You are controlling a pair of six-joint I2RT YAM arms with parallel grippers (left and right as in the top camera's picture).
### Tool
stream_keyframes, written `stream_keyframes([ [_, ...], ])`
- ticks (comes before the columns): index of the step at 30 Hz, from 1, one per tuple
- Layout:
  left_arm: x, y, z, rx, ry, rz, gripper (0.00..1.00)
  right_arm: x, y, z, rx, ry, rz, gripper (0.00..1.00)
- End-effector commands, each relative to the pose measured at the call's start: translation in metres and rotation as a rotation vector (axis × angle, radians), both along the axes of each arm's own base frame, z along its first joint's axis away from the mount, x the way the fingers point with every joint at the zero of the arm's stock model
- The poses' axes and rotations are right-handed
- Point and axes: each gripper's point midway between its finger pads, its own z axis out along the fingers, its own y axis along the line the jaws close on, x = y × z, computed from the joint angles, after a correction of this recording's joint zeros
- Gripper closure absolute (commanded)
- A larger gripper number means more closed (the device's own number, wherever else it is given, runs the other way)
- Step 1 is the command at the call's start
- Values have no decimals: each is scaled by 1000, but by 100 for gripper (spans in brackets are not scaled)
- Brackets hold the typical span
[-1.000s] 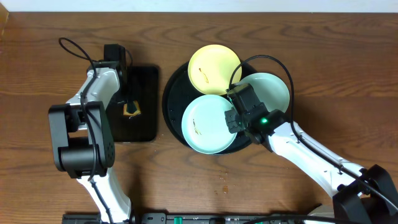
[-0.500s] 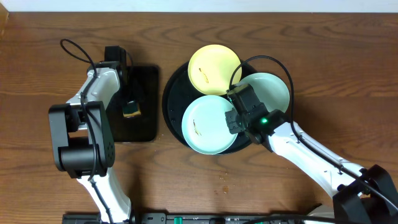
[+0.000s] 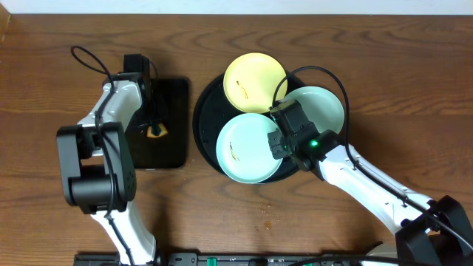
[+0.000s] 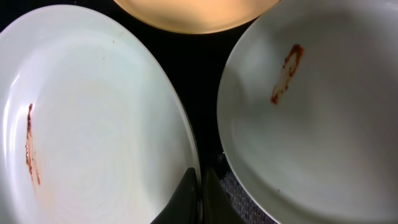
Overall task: Clean dirty plates on tray and stack at the side
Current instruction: 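Lower the left gripper and grasp the green-and-yellow sponge, then lift the sponge with the left gripper and carry it toward the plates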
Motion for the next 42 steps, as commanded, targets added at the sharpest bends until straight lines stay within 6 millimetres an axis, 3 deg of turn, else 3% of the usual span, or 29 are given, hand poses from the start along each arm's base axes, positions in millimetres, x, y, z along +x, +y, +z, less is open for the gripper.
stream_keyframes([
  [1,19,-3,76,-2,-201,-29,93,1,4,11,3,-27,15,98],
  [6,11,-12,146,1,-363,-50,93,1,4,11,5,-28,10,98],
  [9,3,-13,167,8,-418,-61,93,2,3,11,16,-25,-14,98],
  [12,-1,-13,175,12,-442,-66,92,2,2,11,24,-24,-33,99],
  [21,3,-13,166,22,-456,-90,93,3,2,11,24,-25,-35,98],
  [27,4,-13,160,22,-459,-90,93,9,-9,12,1,-56,-120,98],
  [42,7,-13,138,19,-400,-100,92,12,-8,13,8,-67,-121,99],
])
